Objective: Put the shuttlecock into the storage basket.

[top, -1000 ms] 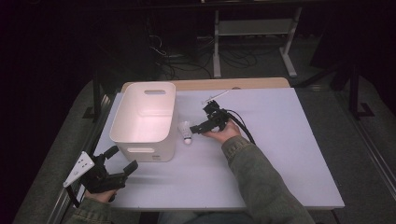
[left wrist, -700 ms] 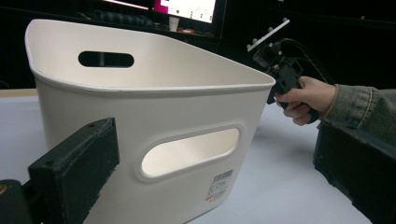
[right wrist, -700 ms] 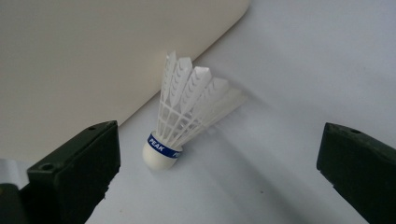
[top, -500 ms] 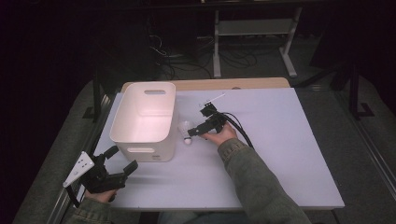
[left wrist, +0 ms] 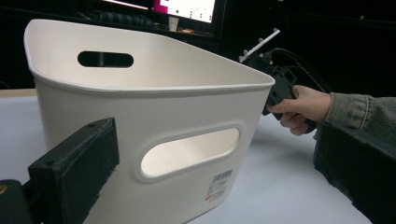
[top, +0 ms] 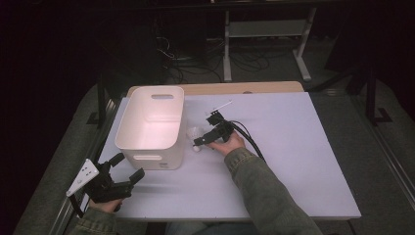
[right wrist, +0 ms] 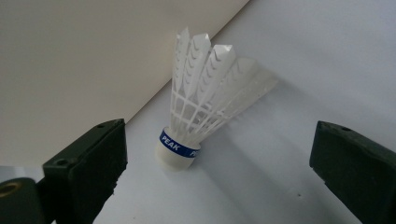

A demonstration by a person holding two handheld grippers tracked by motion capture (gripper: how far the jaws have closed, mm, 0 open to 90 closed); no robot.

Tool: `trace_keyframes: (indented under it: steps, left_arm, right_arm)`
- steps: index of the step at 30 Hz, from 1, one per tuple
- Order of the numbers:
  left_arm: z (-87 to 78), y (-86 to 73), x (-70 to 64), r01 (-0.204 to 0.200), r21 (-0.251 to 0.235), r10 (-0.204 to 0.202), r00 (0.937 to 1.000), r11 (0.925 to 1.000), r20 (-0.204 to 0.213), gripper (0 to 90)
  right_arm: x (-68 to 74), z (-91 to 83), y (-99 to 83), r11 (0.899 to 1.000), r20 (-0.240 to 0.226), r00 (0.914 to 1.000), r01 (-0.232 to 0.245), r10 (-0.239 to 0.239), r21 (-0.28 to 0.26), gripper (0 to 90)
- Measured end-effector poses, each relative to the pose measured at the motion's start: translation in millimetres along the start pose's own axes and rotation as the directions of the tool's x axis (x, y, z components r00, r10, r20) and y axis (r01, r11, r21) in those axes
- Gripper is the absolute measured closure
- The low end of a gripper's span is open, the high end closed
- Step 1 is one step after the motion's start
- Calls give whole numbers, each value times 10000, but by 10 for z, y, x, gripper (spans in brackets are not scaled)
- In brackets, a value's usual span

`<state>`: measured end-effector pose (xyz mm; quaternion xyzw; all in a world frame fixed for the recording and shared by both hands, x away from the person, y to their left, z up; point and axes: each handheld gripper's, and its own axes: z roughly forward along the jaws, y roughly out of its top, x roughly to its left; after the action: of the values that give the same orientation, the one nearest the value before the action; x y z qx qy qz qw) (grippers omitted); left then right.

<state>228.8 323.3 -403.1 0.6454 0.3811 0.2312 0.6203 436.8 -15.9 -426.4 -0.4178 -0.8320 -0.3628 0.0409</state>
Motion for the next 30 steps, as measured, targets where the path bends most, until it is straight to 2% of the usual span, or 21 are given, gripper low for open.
trace_keyframes:
  steps: [11,16,25,30]
  left_arm:
    - [1,-1,2,18,-19,-18,10000,10000,0,0]
    - [-1,0,2,-4,26,4,10000,10000,-8,0]
    - [0,-1,4,1,4,-1,10000,10000,6,0]
    - [-1,-1,3,-11,26,11,10000,10000,2,0]
  right_arm:
    - [31,97,-16,9997,-10,10000,63,-63,255,94]
    - [33,134,-29,9984,-283,9994,191,-176,541,146]
    - [30,158,-33,9984,-537,9983,237,-209,515,254]
    - [35,160,-31,9982,-853,9962,198,-149,569,318]
